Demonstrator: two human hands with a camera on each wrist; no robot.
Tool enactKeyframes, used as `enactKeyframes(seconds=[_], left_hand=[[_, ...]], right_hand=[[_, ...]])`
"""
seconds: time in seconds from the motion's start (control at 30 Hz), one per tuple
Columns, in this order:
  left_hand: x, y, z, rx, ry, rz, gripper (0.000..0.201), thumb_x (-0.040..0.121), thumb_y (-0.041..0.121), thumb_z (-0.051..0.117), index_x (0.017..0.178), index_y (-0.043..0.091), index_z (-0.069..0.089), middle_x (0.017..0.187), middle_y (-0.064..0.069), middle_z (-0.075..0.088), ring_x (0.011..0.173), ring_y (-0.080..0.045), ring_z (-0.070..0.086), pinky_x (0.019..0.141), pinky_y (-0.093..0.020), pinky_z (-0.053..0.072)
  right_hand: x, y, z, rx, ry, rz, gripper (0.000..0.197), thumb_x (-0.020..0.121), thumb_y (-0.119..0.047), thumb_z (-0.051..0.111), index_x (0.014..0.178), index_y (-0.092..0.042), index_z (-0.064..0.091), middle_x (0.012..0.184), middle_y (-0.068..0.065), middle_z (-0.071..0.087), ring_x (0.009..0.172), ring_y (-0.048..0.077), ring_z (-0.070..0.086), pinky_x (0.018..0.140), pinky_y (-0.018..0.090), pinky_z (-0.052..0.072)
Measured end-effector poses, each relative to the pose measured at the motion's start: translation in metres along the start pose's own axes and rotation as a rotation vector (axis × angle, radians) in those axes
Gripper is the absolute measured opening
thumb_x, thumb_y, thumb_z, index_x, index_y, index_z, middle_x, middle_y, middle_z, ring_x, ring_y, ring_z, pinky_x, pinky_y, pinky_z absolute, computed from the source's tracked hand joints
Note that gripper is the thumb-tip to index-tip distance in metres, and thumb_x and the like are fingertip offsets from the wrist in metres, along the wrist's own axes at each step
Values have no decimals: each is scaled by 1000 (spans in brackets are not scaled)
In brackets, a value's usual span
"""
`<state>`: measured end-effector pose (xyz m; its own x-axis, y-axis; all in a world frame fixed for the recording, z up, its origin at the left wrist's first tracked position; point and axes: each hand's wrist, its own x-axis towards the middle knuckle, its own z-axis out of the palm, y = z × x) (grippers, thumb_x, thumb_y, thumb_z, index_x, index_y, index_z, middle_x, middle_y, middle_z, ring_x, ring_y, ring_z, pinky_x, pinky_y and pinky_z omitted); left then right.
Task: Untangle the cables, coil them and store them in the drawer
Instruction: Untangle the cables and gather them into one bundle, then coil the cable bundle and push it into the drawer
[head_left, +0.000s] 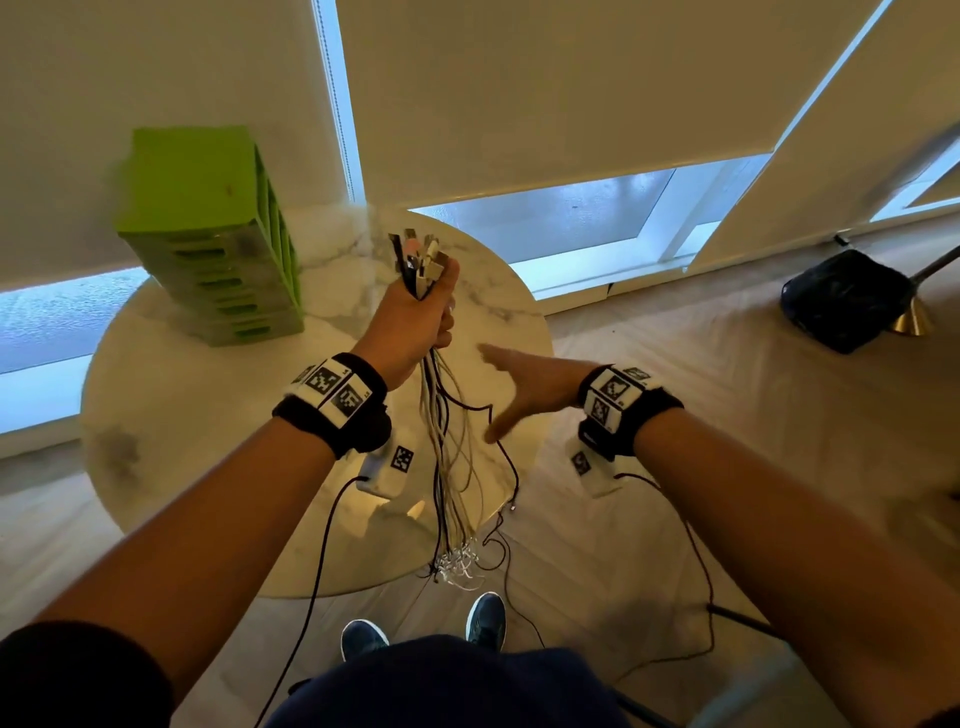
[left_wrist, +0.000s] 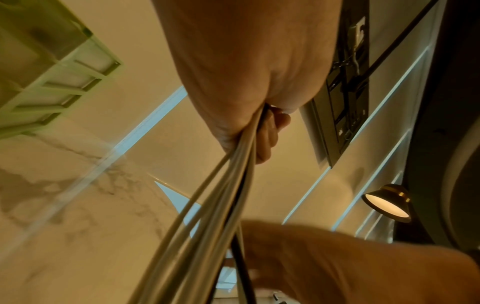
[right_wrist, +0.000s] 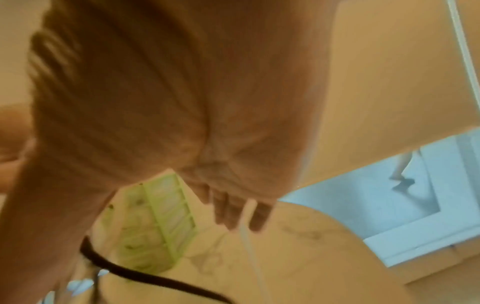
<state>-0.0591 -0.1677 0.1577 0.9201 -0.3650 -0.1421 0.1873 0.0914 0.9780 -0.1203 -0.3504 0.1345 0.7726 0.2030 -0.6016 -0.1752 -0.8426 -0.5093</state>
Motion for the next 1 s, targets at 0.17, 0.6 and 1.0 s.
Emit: enactKeyframes(seconds=[0.17,0.6,1.0], left_hand=[[-10,15,14,123,-198,43,35,103,45,54,86,15,48,68,-3,40,58,-15,36,56,-28,33],[-4,29,-14,199,-124,152,53,103,56,44,68,15,49,58,7,55,83,-23,73,103,-52,53],[-5,43,-56,403,-45,182,52,93,65,49,72,18,59,67,3,60,68,-14,61,77,-37,51]], right_hand=[[20,-46,22,446,-91,-245,62,84,-25,82,138,-12,56,138,3,62,129,14,56,112,33,42],[62,-19,11,212,777,-3,30,90,-29,66,64,-19,54,62,-1,55,61,18,52,57,32,39],[41,-98,11,466,179,-359,29,94,-28,70,111,-10,57,88,4,67,71,15,66,72,31,59]])
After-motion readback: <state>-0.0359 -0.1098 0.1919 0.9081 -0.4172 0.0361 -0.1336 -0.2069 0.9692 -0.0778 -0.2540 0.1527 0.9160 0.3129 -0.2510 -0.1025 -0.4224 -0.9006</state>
